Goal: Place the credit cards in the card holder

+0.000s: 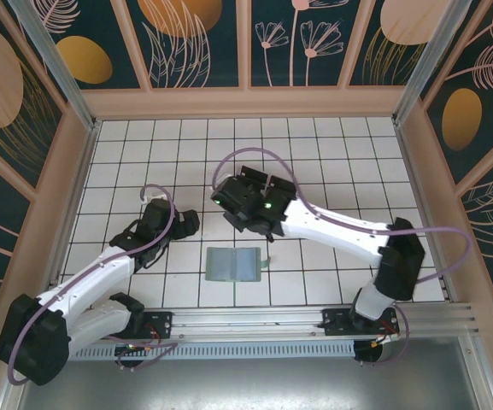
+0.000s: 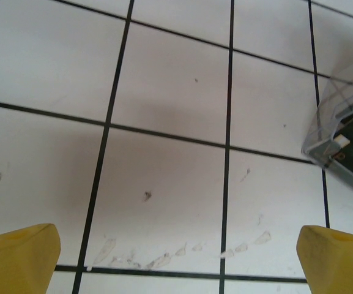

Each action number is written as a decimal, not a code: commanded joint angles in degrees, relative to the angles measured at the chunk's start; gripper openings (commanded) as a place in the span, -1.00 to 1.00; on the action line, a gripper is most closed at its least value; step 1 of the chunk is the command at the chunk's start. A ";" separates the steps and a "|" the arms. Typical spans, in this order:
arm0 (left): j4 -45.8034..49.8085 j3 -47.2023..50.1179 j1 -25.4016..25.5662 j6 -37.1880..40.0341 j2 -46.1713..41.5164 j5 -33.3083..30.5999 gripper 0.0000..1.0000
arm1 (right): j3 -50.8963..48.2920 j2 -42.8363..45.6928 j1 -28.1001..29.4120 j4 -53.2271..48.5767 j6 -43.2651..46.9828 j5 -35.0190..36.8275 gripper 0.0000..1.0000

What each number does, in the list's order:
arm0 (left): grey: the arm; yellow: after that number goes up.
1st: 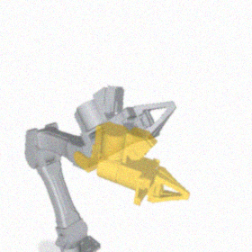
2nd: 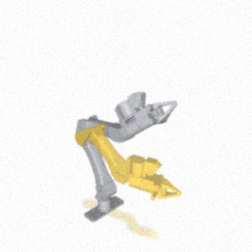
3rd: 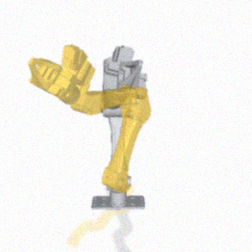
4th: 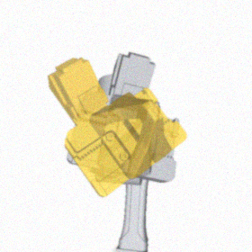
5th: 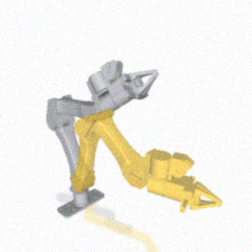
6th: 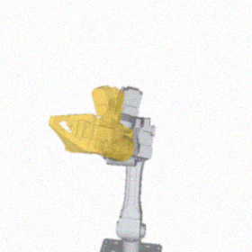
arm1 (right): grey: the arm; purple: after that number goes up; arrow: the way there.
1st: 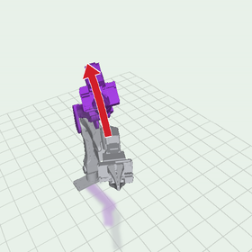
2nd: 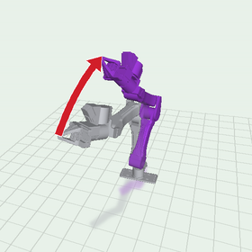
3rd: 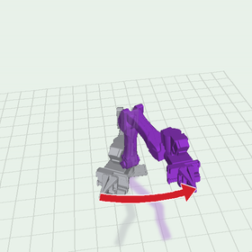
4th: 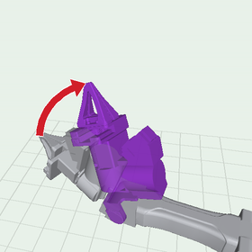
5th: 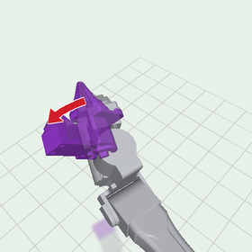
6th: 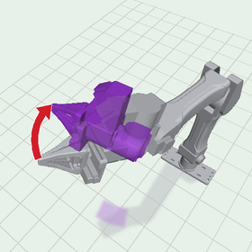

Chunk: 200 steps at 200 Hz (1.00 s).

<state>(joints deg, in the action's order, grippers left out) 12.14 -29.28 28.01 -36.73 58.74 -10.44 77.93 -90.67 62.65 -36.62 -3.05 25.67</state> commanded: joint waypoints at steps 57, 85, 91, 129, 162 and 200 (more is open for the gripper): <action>7.68 1.07 9.27 -3.53 -2.73 -2.06 0.97 | -38.82 25.29 1.07 41.16 -38.32 -18.91 -1.00; 8.78 1.41 14.12 -6.17 -1.75 -5.15 0.97 | -44.97 26.22 1.57 46.10 -42.39 -18.71 -1.00; 8.78 1.61 15.34 -6.69 -1.39 -6.05 0.97 | -46.10 26.16 1.77 47.52 -43.04 -18.60 -1.00; 10.55 0.03 23.55 -9.66 3.64 -12.08 0.98 | -52.42 26.20 3.13 54.90 -45.74 -17.17 -1.00; 12.50 -2.00 28.45 -11.39 9.36 -17.93 0.98 | -57.34 26.96 3.18 61.08 -47.12 -16.69 -1.00; 11.18 -2.10 31.12 -13.07 13.83 -19.80 0.98 | -59.51 26.43 3.18 64.78 -46.93 -17.14 -1.00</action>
<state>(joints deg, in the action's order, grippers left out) 22.33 -30.26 58.02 -47.48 70.50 -26.39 19.70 -64.77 65.47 21.69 -48.82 7.42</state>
